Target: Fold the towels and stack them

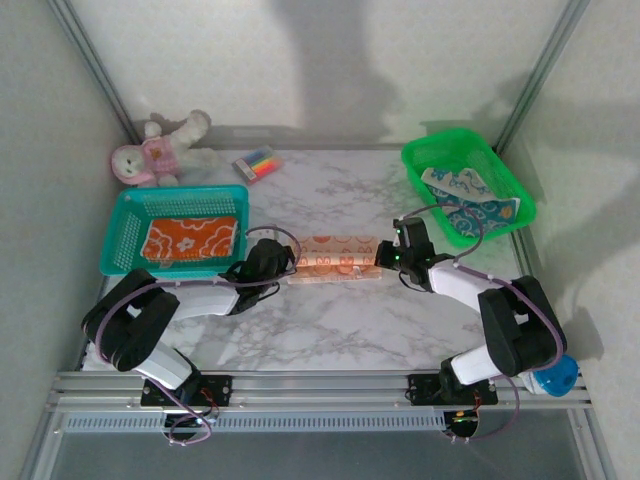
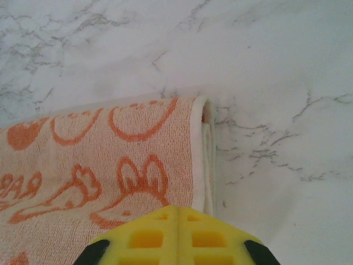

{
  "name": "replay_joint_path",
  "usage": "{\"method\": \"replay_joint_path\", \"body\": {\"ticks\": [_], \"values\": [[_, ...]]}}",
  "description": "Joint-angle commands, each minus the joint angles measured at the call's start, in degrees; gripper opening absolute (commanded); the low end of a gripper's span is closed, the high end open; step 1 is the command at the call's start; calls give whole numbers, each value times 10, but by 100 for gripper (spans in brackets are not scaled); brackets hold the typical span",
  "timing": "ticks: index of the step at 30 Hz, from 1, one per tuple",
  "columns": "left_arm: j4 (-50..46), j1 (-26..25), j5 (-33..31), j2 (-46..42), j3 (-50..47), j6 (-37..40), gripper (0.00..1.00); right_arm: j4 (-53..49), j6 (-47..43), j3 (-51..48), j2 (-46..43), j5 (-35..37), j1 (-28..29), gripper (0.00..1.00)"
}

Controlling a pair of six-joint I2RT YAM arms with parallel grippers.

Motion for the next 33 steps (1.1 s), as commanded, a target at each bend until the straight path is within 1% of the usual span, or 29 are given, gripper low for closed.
{"method": "replay_joint_path", "body": {"ticks": [1, 8, 9, 10, 11, 12, 14, 16, 17, 18, 21, 22, 23, 26, 28, 31, 33], "values": [[22, -4, -22, 9, -10, -4, 0, 16, 8, -13, 2, 18, 7, 0], [36, -3, -20, 33, -12, 2, 0, 27, 6, -19, 20, 23, 10, 0], [38, -5, -19, 36, -12, 0, 0, 29, 7, -21, 21, 23, 10, 2], [40, -5, -17, 36, -14, 0, 3, 31, 8, -23, 20, 23, 10, 5], [43, -6, -18, 34, -17, 0, 6, 32, 9, -24, 19, 24, 11, 11], [43, -6, -18, 33, -19, -1, 7, 32, 9, -26, 18, 26, 12, 13], [45, -8, -17, 30, -23, -2, 7, 31, 9, -28, 16, 26, 12, 14], [46, -10, -19, 25, -28, -2, 12, 29, 9, -28, 14, 27, 12, 16], [46, -11, -21, 25, -29, -3, 16, 28, 9, -29, 14, 29, 12, 20], [46, -11, -20, 22, -31, -4, 20, 29, 9, -30, 13, 28, 12, 20], [43, -17, -21, 10, -38, -9, 44, 24, 10, -34, 5, 29, 14, 20], [39, -19, -23, 2, -40, -11, 48, 19, 10, -35, -1, 32, 14, 22], [32, -21, -25, -5, -42, -11, 48, 12, 11, -35, -7, 35, 13, 28], [-9, -21, -28, -35, -37, -16, 49, -25, 11, -29, -36, 40, 13, 29], [-47, -21, -31, -60, -25, -17, 50, -61, 10, -16, -57, 44, 14, 35], [-108, -20, -39, -93, -1, -16, 53, -115, 6, 12, -79, 49, 14, 36], [-143, -15, -35, -100, 17, -14, 52, -160, 2, 42, -73, 42, 14, 37]]}}
